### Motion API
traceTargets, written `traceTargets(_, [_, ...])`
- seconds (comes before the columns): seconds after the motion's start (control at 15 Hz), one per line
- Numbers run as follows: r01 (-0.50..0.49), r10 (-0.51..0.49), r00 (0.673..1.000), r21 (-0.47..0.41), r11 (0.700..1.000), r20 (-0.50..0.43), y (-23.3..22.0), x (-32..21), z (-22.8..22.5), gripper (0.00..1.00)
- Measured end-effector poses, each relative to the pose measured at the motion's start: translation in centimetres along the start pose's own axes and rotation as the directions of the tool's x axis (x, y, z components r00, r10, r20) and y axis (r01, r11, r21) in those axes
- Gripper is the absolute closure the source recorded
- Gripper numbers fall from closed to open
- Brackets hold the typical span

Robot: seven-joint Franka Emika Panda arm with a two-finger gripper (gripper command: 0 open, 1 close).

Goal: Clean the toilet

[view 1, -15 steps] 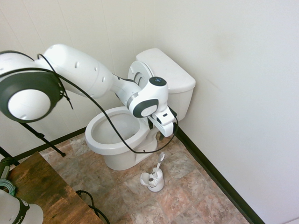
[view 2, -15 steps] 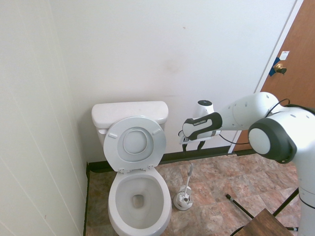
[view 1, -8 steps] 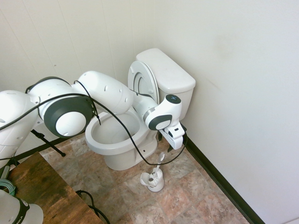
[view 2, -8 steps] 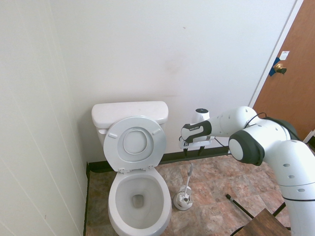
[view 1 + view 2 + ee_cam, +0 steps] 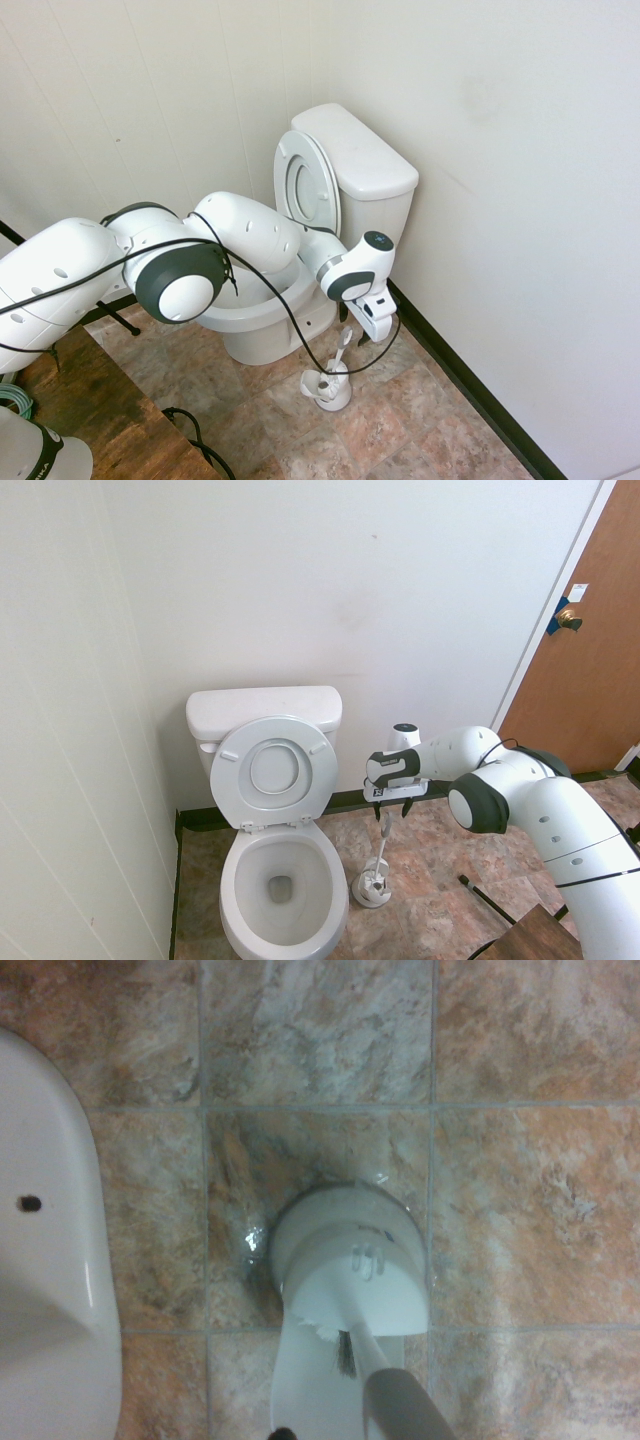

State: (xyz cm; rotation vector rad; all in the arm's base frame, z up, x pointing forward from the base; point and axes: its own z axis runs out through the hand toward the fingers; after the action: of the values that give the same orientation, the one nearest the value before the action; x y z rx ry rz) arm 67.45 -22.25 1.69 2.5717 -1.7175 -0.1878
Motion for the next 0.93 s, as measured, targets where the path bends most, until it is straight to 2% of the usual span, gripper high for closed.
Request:
traceTargets(0.47, [0.001, -0.001, 1.0, 0.003, 1.0, 0.017, -0.1, -0.1, 1.2, 0.0])
traceTargets(0.53, [0.003, -0.003, 1.0, 0.004, 1.0, 0.018, -0.1, -0.1, 1.2, 1.0])
traceTargets(0.93, [0.016, -0.016, 0.999, 0.008, 1.0, 0.03, -0.4, -0.7, 1.4, 1.0])
